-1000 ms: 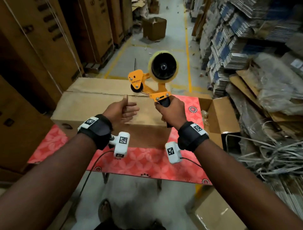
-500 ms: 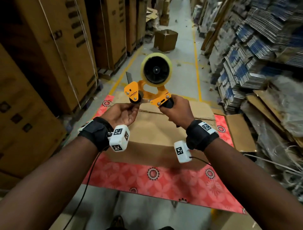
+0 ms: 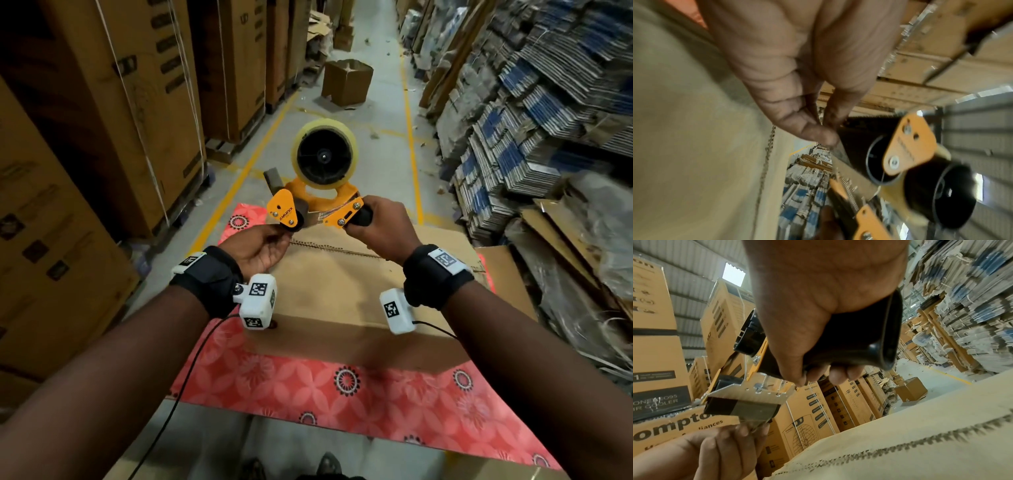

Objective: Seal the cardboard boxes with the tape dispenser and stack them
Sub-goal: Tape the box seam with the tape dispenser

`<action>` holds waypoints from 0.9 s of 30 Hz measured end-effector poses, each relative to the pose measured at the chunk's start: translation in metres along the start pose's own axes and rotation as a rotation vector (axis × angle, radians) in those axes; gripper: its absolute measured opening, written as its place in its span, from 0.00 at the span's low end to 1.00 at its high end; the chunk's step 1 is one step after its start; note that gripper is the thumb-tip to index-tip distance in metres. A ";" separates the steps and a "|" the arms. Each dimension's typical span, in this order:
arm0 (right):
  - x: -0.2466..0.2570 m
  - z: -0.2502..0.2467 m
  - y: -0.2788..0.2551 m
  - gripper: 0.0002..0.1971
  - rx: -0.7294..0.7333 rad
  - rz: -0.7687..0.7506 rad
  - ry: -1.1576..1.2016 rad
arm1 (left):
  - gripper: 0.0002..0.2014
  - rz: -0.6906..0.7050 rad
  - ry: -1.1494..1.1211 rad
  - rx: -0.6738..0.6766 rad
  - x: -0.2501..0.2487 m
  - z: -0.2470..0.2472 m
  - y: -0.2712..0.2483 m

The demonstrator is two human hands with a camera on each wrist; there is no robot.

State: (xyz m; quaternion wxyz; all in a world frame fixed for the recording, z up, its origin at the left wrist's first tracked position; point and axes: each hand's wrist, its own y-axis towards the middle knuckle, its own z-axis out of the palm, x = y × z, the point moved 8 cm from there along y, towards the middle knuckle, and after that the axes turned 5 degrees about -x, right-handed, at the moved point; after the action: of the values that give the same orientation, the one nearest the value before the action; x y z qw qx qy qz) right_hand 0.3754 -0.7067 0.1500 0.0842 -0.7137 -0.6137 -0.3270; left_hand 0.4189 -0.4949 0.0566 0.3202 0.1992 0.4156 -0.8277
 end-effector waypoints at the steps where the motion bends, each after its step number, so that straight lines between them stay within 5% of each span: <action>1: 0.001 0.001 0.003 0.09 0.010 -0.015 -0.016 | 0.09 0.018 0.041 -0.016 -0.002 -0.002 0.004; 15: -0.019 0.027 0.028 0.11 0.126 -0.158 -0.216 | 0.06 0.232 0.698 -0.218 -0.069 -0.076 0.035; 27: -0.042 0.063 0.021 0.14 0.194 -0.164 -0.296 | 0.07 0.335 1.035 -0.327 -0.059 -0.091 0.068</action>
State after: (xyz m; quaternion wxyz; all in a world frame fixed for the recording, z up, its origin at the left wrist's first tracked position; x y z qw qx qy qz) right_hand 0.4169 -0.7132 0.0837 0.0345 -0.6903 -0.7039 -0.1637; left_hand 0.5140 -0.4295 0.0013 0.2284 0.5898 0.6040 -0.4849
